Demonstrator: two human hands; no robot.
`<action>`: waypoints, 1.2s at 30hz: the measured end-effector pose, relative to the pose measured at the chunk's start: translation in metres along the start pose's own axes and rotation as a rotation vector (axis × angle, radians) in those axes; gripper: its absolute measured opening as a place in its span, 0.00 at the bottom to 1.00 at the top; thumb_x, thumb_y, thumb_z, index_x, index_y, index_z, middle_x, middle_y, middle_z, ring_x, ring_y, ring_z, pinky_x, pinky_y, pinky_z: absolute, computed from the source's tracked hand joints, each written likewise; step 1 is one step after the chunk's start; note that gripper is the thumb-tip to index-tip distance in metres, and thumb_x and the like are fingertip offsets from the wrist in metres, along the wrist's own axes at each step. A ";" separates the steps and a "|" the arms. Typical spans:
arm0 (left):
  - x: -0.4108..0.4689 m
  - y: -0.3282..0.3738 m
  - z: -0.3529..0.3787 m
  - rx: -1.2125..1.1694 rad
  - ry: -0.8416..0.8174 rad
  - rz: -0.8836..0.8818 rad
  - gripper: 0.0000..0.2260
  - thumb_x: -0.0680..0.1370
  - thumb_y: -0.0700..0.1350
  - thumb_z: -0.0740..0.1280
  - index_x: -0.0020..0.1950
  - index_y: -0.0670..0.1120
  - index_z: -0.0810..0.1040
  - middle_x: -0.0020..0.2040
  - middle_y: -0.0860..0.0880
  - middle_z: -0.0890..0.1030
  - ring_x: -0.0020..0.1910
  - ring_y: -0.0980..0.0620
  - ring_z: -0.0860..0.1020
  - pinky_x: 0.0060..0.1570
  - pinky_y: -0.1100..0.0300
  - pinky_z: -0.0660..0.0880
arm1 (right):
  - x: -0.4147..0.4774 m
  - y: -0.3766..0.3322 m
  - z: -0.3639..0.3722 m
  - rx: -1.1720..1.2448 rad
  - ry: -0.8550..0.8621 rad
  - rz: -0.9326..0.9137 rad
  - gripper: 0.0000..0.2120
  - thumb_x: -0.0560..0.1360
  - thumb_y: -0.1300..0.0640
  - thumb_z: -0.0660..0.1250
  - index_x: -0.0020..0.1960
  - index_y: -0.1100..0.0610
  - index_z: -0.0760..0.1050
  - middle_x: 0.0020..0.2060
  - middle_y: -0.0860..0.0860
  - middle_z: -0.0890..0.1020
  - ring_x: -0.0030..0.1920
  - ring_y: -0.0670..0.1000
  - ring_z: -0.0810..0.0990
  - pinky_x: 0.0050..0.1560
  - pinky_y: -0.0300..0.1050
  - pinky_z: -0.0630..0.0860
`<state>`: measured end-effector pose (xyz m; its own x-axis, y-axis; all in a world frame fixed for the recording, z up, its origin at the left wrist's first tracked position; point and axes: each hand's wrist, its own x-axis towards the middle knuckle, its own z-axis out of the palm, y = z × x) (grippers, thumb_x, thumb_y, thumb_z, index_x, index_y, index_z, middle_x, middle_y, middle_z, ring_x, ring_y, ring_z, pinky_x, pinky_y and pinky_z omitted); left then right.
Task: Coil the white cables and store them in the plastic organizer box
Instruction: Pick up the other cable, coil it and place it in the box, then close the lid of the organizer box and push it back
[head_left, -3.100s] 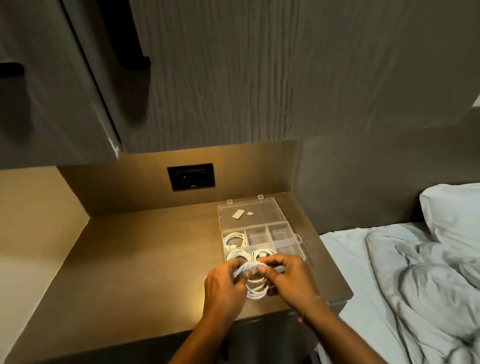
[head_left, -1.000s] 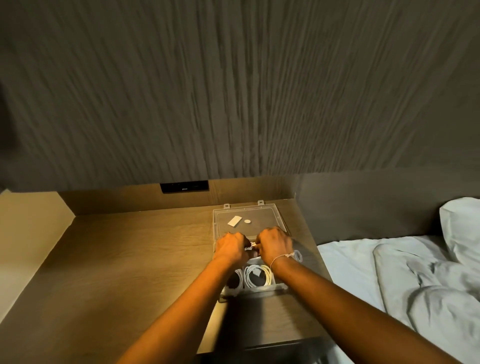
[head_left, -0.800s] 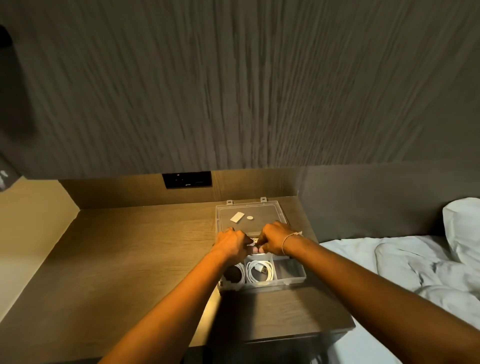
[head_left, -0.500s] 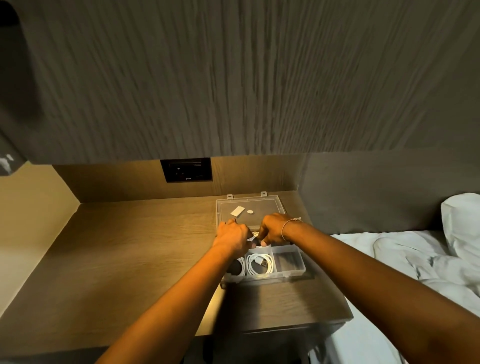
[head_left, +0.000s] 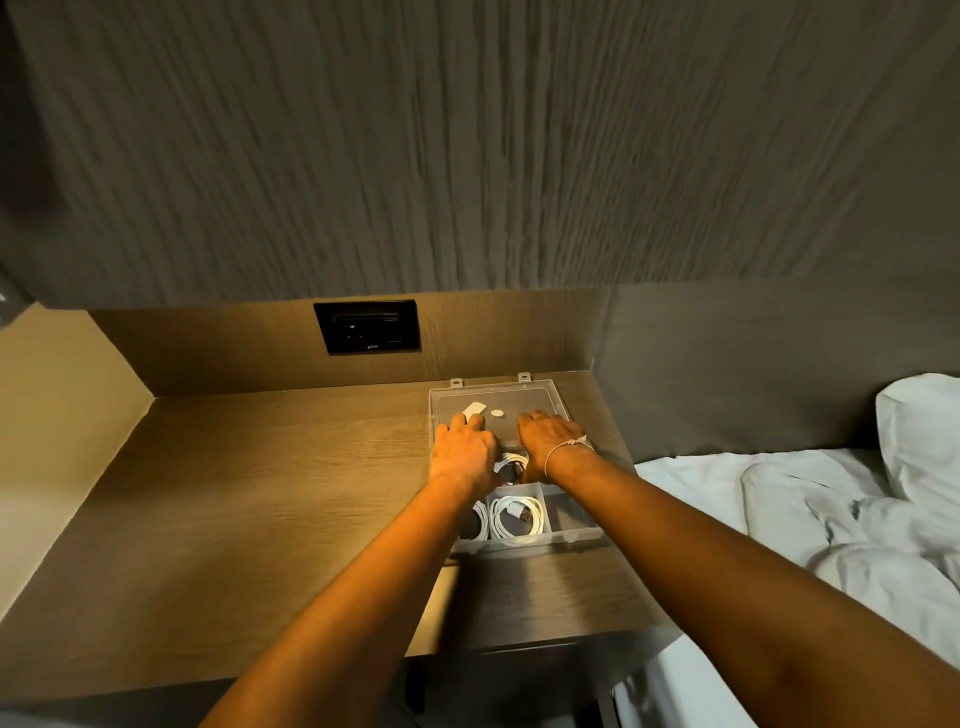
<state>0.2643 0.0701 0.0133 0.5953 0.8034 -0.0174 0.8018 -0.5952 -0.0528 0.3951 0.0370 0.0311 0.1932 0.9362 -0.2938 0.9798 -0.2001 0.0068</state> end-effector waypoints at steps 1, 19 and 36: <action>0.000 0.000 0.000 -0.001 -0.002 -0.012 0.20 0.73 0.66 0.65 0.55 0.54 0.82 0.60 0.46 0.75 0.60 0.45 0.69 0.56 0.49 0.69 | 0.000 0.000 0.001 -0.007 0.006 0.001 0.36 0.67 0.46 0.78 0.68 0.56 0.67 0.64 0.58 0.75 0.64 0.62 0.75 0.61 0.58 0.76; -0.011 -0.045 0.024 -0.828 0.241 -0.579 0.12 0.77 0.45 0.68 0.60 0.51 0.79 0.58 0.45 0.78 0.52 0.48 0.78 0.47 0.52 0.79 | -0.007 0.040 -0.015 0.667 0.048 0.072 0.10 0.74 0.53 0.72 0.55 0.52 0.81 0.56 0.53 0.83 0.55 0.55 0.81 0.55 0.50 0.80; -0.017 -0.053 0.023 -1.367 0.234 -0.798 0.12 0.71 0.35 0.74 0.44 0.51 0.77 0.44 0.47 0.84 0.46 0.46 0.83 0.51 0.47 0.80 | -0.005 0.057 0.009 1.320 0.166 0.515 0.08 0.79 0.59 0.62 0.51 0.57 0.81 0.53 0.60 0.82 0.53 0.62 0.81 0.57 0.54 0.80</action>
<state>0.2105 0.0883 -0.0070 -0.0886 0.9583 -0.2718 0.2632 0.2857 0.9215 0.4496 0.0181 0.0242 0.6006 0.6818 -0.4177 0.0513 -0.5541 -0.8308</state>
